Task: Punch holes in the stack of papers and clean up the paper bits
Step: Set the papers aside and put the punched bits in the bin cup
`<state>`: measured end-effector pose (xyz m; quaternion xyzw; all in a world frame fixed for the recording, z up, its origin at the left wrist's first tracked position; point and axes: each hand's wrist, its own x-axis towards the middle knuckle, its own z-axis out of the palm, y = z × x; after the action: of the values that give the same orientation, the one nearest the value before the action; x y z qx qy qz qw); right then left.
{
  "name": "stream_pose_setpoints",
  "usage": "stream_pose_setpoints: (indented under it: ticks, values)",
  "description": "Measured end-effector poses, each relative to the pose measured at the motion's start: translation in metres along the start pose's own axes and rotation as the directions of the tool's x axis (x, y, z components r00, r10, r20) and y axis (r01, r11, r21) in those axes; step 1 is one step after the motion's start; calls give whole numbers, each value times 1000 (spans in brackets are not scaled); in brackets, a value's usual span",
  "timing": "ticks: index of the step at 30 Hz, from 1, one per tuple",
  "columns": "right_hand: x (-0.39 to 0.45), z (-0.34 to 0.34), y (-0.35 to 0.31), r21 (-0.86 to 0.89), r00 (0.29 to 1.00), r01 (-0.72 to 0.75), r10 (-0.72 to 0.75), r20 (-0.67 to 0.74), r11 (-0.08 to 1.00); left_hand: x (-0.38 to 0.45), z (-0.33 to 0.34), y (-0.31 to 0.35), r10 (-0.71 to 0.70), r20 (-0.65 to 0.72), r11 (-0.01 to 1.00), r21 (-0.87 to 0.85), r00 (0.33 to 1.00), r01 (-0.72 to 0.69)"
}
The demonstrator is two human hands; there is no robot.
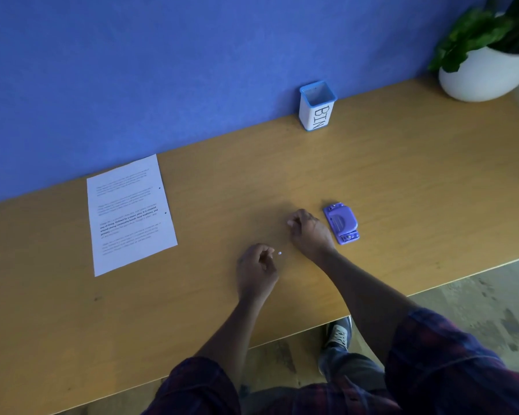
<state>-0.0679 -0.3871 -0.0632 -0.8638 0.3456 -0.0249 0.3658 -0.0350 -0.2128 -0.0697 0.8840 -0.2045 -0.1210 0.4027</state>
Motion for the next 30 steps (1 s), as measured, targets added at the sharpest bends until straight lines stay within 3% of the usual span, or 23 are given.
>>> stream_pose_setpoints:
  ticks: [7,14,23,30]
  values:
    - [-9,-3,4,-3,998,54,-54,23,999,2,-5,0,115,39,992,51,993,-117]
    - [-17,-10,7,-77,995,91,-86,56,993,12,-11,7,155,114,926,329,981,-184]
    - [-28,-22,9,8,995,91,-91,43,996,20,-14,13,309,261,811,430,915,-396]
    - [-33,-23,7,59,1000,25,-26,12,998,28,-16,17,283,396,786,427,873,-448]
